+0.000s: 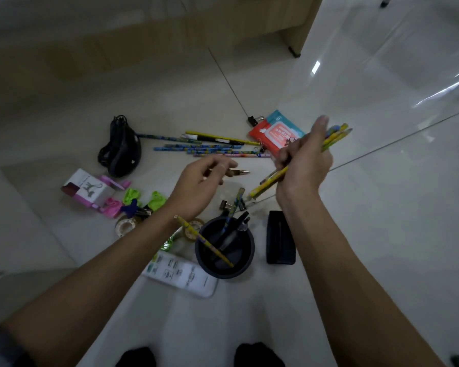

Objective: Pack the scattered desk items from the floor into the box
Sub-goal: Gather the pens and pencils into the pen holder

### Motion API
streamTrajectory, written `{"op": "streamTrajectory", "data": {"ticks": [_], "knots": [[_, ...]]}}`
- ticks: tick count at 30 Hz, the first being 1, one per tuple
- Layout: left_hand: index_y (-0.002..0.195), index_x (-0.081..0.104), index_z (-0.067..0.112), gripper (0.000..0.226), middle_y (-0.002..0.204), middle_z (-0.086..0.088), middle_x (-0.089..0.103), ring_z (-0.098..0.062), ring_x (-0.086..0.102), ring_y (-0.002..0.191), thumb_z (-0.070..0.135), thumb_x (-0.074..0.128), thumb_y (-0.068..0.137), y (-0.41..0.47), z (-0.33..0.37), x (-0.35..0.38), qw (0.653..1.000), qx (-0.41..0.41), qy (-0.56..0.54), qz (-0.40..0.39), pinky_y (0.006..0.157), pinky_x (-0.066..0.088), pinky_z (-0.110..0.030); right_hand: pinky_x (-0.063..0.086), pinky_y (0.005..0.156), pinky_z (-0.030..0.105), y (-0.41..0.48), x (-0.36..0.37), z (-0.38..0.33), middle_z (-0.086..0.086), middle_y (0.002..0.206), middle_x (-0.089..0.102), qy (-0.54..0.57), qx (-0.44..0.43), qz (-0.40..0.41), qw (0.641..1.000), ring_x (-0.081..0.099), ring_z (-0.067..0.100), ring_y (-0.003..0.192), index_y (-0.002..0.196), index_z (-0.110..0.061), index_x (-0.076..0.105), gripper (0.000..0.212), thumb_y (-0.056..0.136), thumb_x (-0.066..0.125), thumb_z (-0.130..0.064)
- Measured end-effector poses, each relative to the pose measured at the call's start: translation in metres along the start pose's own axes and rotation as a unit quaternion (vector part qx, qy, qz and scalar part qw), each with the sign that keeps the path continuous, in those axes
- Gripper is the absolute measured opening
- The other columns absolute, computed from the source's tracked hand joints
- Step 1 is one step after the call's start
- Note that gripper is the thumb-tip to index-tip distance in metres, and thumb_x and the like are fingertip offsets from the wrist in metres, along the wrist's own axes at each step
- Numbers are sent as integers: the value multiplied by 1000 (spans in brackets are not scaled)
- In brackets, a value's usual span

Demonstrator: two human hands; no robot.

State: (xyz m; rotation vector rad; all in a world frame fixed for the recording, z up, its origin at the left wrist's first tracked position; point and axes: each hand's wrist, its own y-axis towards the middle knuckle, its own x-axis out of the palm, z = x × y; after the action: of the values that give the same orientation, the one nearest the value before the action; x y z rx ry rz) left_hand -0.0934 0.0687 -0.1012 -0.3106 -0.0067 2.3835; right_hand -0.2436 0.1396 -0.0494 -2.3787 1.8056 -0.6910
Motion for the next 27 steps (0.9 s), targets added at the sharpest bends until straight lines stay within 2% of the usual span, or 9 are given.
{"op": "streamTrajectory", "data": {"ticks": [4, 7, 11, 13, 16, 19, 22, 25, 27], "knots": [[89, 73, 30, 29, 77, 16, 70, -5, 59, 66, 22, 48, 104, -28, -9, -1, 985, -129, -83, 80, 60, 50, -20, 38, 39, 24, -28, -5, -39, -3, 45, 32, 112, -38, -49, 992, 36, 14, 35, 51, -25, 42, 54, 94, 57, -54], [87, 73, 26, 27, 78, 10, 70, -10, 58, 66, 20, 51, 102, -39, -9, -1, 976, -176, -96, 83, 60, 49, -23, 33, 35, 21, -63, -9, -35, -4, 44, 33, 66, -44, -116, 990, 34, 13, 30, 53, -26, 44, 51, 90, 62, -56], [88, 71, 24, 27, 82, 5, 68, -10, 56, 66, 17, 49, 102, -40, -3, -8, 977, -180, -79, 87, 62, 46, -25, 44, 36, 31, -101, -13, 3, 3, 49, 47, -64, -95, -187, 976, 46, 20, 30, 79, -17, 50, 32, 92, 67, -41], [93, 72, 23, 25, 84, 5, 69, -10, 58, 69, 18, 49, 102, -41, -3, -14, 978, -173, -69, 90, 63, 47, -25, 53, 45, 38, -107, -14, 13, 4, 59, 57, -90, -130, -199, 967, 59, 26, 40, 89, -21, 54, 16, 94, 68, -28], [94, 72, 24, 21, 89, 5, 71, -7, 61, 71, 19, 53, 101, -39, -9, -21, 987, -130, -33, 91, 62, 50, -18, 60, 61, 42, -107, -14, 12, 9, 74, 65, -75, -197, -206, 956, 69, 34, 60, 99, -16, 55, 12, 94, 67, -15], [97, 72, 25, 13, 92, 11, 69, 0, 60, 77, 17, 62, 96, -27, -17, -27, 990, -35, 93, 97, 66, 50, -18, 59, 76, 45, -100, -13, 6, 13, 84, 68, -26, -261, -219, 940, 70, 35, 78, 99, -8, 54, 7, 97, 55, -14], [116, 68, 24, 23, 110, 6, 65, -8, 56, 99, 20, 66, 93, -3, -24, -31, 945, 90, 309, 53, 83, 46, -26, 56, 85, 44, -79, -13, 0, 6, 89, 69, 29, -272, -191, 943, 68, 32, 90, 93, -16, 58, 14, 99, 46, -15], [130, 62, 27, 35, 127, 1, 61, -25, 51, 118, 28, 63, 95, 24, -30, -25, 883, 92, 460, -16, 92, 42, -40, 57, 86, 41, -47, -16, 7, 15, 95, 67, -4, -196, -134, 971, 69, 34, 96, 90, -15, 59, 16, 101, 48, -15], [126, 64, 24, 29, 125, 0, 61, -26, 52, 117, 30, 56, 99, 35, -35, -18, 870, 89, 482, -54, 92, 42, -41, 60, 83, 39, -24, -19, 19, 13, 94, 69, -61, -106, -97, 988, 72, 28, 90, 90, -11, 60, 15, 101, 51, -15]]}}
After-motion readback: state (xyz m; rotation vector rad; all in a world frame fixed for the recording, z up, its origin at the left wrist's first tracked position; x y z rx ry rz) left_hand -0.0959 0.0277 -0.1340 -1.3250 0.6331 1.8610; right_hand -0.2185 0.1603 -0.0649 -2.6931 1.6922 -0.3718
